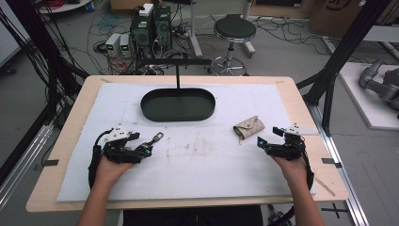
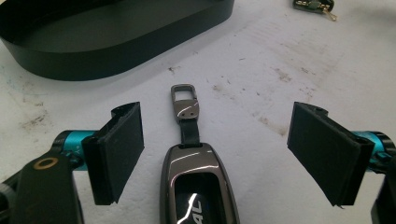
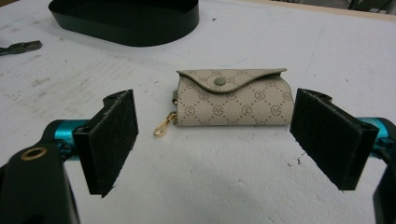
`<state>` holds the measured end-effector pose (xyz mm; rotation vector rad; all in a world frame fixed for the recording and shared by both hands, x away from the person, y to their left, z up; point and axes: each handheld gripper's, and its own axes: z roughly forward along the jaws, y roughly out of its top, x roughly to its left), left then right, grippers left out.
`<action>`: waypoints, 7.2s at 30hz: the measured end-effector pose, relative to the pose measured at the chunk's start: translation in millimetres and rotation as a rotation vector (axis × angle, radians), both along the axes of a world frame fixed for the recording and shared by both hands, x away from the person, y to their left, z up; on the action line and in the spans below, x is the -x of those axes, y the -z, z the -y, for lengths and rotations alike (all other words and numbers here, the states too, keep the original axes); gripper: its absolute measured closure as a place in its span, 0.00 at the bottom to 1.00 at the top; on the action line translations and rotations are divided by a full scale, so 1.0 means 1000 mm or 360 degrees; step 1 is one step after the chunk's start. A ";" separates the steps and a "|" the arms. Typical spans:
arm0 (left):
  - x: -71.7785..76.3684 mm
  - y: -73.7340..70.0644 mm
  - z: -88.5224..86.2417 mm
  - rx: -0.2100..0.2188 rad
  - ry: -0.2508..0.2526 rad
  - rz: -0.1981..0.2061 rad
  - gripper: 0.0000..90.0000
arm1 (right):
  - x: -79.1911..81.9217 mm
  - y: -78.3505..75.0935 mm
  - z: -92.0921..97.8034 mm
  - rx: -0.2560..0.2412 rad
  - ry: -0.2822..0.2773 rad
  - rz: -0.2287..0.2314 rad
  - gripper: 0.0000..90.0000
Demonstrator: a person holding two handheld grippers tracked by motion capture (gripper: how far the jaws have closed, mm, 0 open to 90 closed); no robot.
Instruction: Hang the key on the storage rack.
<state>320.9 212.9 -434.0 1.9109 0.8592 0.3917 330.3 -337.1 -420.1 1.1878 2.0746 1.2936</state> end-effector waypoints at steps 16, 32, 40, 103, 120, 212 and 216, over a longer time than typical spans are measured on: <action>-0.008 -0.003 0.000 -0.0015 -0.0056 -0.0011 0.21 | 0.004 0.002 -0.003 0.0010 -0.0013 -0.0022 0.17; -0.038 0.006 0.017 -0.0212 -0.0082 -0.0158 0.33 | 0.001 0.005 -0.006 0.0048 -0.0029 -0.0031 0.17; -0.040 0.011 0.023 -0.0316 -0.0038 -0.0194 0.51 | 0.001 0.005 -0.008 0.0065 -0.0030 -0.0035 0.17; -0.043 -0.064 0.023 -0.0056 0.0030 0.0121 0.94 | 0.005 0.006 -0.010 0.0042 -0.0038 -0.0038 0.17; -0.086 -0.124 0.042 -0.0024 0.0011 0.0245 0.94 | 0.004 0.007 -0.009 0.0046 -0.0042 -0.0041 0.17; -0.087 -0.066 0.035 -0.0092 -0.0035 -0.0011 0.38 | 0.003 0.013 -0.007 0.0075 -0.0032 -0.0067 0.17; -0.073 -0.061 0.031 -0.0056 -0.0053 -0.0003 0.35 | 0.003 0.013 -0.007 0.0079 -0.0028 -0.0079 0.17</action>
